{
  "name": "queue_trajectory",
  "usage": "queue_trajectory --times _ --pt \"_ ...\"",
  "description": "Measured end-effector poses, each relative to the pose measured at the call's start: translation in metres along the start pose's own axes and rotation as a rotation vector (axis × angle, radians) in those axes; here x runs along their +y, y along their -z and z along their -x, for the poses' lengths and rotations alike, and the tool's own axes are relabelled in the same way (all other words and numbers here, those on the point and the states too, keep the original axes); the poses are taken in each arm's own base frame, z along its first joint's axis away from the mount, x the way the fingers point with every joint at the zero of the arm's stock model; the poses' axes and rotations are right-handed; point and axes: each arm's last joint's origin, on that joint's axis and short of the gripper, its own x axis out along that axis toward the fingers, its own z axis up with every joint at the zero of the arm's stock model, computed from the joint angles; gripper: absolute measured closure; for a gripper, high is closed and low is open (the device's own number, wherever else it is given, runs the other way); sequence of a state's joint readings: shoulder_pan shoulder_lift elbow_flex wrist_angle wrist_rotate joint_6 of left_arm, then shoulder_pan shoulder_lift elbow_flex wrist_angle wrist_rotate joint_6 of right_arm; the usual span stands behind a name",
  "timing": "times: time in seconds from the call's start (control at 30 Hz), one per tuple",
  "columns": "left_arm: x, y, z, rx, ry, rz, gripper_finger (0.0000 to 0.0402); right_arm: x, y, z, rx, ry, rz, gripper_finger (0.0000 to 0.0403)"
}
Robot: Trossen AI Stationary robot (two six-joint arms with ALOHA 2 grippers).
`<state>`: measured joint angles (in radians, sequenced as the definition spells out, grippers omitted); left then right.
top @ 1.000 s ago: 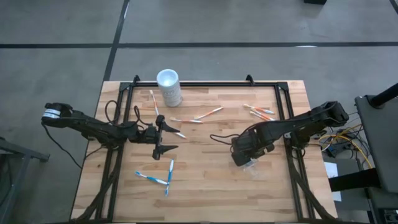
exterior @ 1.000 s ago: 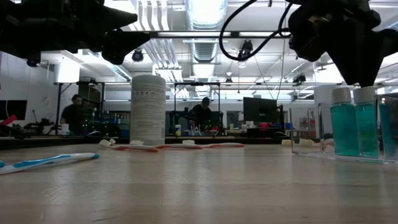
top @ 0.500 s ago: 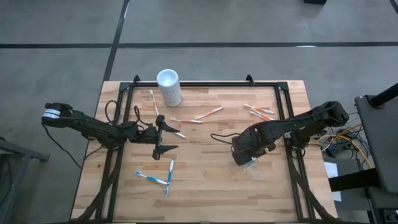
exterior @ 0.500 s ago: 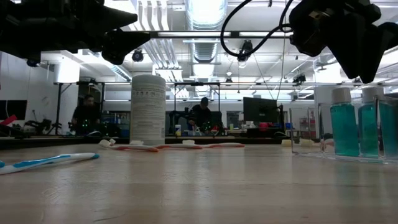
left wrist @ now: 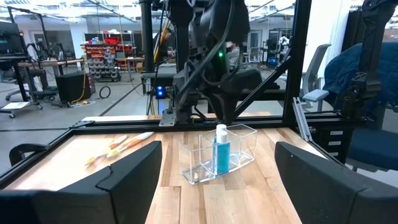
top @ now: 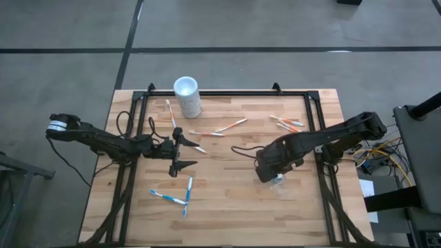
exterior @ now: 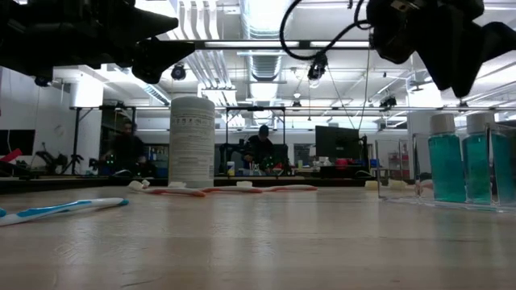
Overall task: Pick & Place toothbrushing station
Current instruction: Put the orange toothbrush into the top section of the transparent organizer
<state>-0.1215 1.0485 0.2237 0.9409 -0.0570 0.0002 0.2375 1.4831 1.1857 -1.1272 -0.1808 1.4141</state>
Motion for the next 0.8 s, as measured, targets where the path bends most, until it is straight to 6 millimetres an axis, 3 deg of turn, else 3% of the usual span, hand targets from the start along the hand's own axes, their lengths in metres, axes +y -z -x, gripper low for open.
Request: queue_trajectory --times 0.33,0.57,0.8 --pt "0.000 0.000 0.000 0.000 0.000 0.000 0.0083 0.012 0.004 0.044 -0.088 -0.049 0.071 0.0279" --pt "0.000 0.000 0.000 0.000 0.000 0.000 0.0083 0.023 0.006 0.096 -0.337 -0.171 0.178 0.0270" --pt "0.000 0.000 0.000 0.000 0.000 0.000 0.0083 0.027 0.016 0.145 -0.665 -0.305 0.401 0.0272"
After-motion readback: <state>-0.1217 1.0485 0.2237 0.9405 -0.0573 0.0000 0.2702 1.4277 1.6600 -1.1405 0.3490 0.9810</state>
